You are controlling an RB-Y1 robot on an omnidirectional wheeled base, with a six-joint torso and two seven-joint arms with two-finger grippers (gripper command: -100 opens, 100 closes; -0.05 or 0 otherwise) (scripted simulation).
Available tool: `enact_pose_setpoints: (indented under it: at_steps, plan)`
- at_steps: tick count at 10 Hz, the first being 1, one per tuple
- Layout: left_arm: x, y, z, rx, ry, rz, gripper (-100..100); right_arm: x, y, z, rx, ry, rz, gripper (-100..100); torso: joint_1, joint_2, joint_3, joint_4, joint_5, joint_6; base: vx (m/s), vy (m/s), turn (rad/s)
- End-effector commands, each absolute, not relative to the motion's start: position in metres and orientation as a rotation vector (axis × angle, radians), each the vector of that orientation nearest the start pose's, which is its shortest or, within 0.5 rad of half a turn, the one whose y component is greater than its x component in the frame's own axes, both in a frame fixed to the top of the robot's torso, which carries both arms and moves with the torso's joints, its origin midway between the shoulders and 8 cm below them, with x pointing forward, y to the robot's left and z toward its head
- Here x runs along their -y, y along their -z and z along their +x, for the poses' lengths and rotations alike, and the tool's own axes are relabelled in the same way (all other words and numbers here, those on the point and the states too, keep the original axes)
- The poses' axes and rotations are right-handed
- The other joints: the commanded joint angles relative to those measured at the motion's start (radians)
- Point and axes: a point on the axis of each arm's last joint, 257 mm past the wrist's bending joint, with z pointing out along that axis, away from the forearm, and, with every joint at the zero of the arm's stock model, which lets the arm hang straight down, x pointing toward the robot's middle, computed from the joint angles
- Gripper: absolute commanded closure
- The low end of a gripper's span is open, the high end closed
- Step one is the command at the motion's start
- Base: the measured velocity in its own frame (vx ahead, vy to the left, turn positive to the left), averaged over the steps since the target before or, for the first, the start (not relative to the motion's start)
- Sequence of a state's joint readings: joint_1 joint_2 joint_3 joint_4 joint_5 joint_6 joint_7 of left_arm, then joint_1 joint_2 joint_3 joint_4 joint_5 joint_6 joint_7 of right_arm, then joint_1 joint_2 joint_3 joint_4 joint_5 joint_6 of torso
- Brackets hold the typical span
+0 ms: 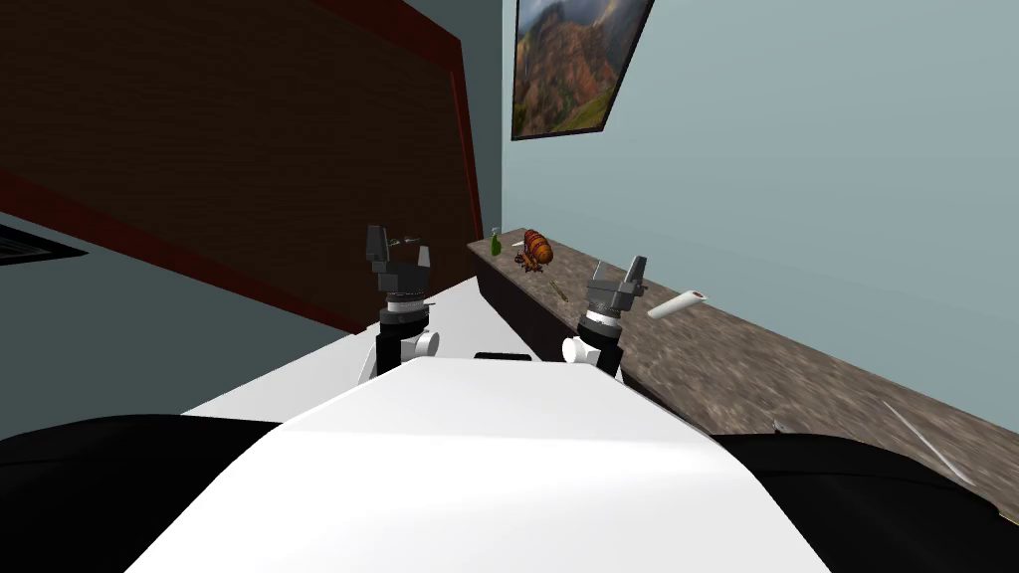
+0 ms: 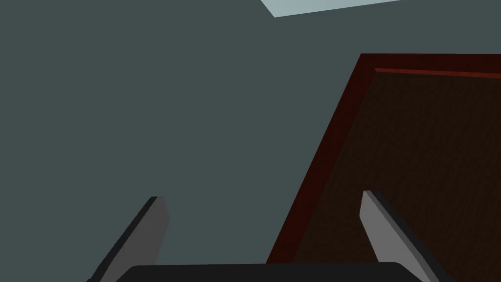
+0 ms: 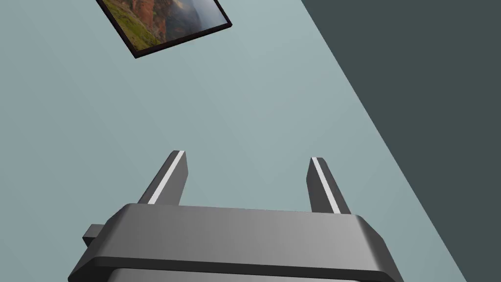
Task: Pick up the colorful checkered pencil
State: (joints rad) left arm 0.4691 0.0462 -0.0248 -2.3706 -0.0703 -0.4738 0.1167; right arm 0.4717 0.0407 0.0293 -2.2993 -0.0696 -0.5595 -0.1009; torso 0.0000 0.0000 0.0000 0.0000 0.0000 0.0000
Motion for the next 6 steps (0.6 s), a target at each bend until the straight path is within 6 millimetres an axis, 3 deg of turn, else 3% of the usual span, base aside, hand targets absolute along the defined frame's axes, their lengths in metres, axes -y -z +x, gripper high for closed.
enact_pose_setpoints:
  at_steps: [1, 6]
  plan:
    - [-0.250, -0.067, 0.333, -0.602, 1.423, -0.553, 0, 0.272, -0.052, 0.330, -0.471, -1.511, 0.652, -100, 0.000, 0.000, 0.000, 0.000, 0.000, 0.000, -0.028, 0.028, -0.006]
    - [-0.250, -0.067, 0.333, -0.602, 1.423, -0.553, 0, 0.257, -0.045, 0.328, -0.571, -1.546, 0.597, -100, 0.005, 0.005, 0.003, 0.001, 0.001, 0.000, -0.061, 0.059, -0.010]
